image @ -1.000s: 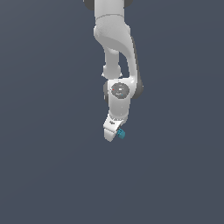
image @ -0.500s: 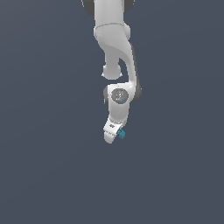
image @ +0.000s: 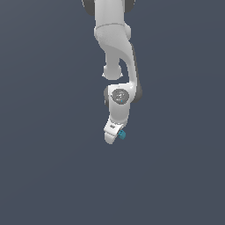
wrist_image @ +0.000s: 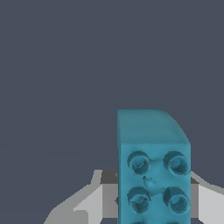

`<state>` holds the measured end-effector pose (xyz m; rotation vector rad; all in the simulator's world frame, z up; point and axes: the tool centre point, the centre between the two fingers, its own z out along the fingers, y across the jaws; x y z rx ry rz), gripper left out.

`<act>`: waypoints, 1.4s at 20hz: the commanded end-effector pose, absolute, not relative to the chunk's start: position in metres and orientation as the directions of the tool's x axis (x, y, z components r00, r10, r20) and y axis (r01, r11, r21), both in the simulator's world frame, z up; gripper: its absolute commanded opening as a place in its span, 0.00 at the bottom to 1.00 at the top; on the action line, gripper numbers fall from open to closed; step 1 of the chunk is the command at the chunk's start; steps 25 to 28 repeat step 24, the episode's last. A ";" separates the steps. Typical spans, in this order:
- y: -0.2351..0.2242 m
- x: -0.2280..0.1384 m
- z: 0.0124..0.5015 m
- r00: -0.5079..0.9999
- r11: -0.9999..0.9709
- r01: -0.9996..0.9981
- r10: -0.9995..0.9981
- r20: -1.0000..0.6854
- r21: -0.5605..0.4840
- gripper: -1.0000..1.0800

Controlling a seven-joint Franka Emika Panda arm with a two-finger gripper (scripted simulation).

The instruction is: Pick up the object and move it to a goal position.

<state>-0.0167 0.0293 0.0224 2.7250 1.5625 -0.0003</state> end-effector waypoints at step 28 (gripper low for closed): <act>0.090 -0.039 0.106 0.504 -0.504 0.864 0.864 -0.001 0.000 0.00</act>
